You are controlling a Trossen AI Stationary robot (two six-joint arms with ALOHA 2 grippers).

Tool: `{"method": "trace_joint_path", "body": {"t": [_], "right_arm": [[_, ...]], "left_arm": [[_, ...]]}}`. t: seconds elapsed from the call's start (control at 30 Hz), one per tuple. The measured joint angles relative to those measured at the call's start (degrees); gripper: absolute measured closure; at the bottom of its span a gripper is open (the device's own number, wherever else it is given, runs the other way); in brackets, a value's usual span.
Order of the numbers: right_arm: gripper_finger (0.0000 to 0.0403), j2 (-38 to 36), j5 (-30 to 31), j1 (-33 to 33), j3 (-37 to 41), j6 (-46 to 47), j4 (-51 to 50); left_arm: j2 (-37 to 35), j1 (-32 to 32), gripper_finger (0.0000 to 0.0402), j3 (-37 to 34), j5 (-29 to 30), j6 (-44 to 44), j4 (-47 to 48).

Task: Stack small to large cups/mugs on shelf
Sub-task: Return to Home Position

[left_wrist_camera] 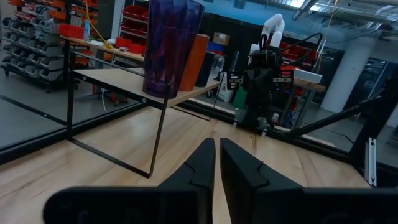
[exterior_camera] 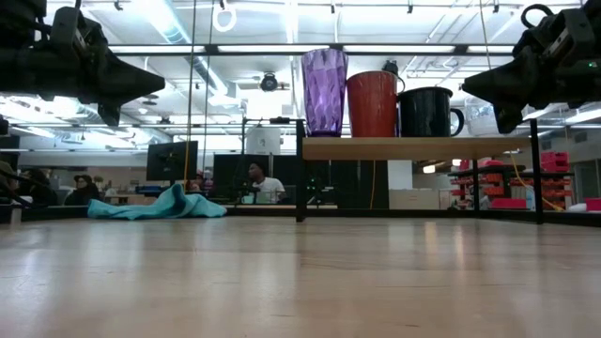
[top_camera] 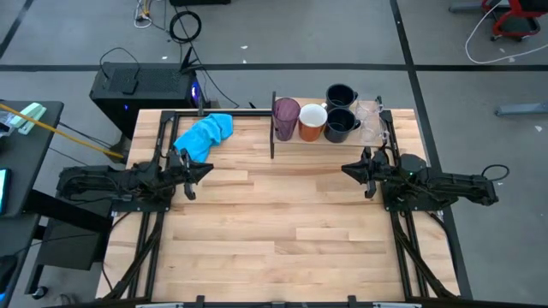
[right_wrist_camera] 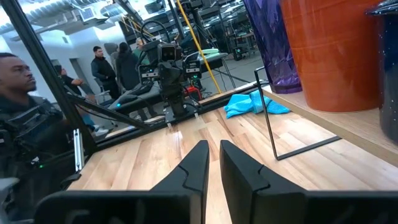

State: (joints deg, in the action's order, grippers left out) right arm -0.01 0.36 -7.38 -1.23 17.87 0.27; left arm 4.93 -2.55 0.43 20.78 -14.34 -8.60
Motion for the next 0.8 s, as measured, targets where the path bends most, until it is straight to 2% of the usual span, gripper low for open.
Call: {"method": "trace_joint_path", "body": {"t": [0.3, 0.8], "right_arm": [[0.0355, 0.0, 0.0, 0.0, 0.0, 0.0, 0.0], [0.0355, 0.0, 0.0, 0.0, 0.0, 0.0, 0.0]], "left_arm": [[0.0, 0.0, 0.0361, 0.0, 0.0, 0.0, 0.0], [0.0, 0.0, 0.0369, 0.0, 0.0, 0.0, 0.0]]}}
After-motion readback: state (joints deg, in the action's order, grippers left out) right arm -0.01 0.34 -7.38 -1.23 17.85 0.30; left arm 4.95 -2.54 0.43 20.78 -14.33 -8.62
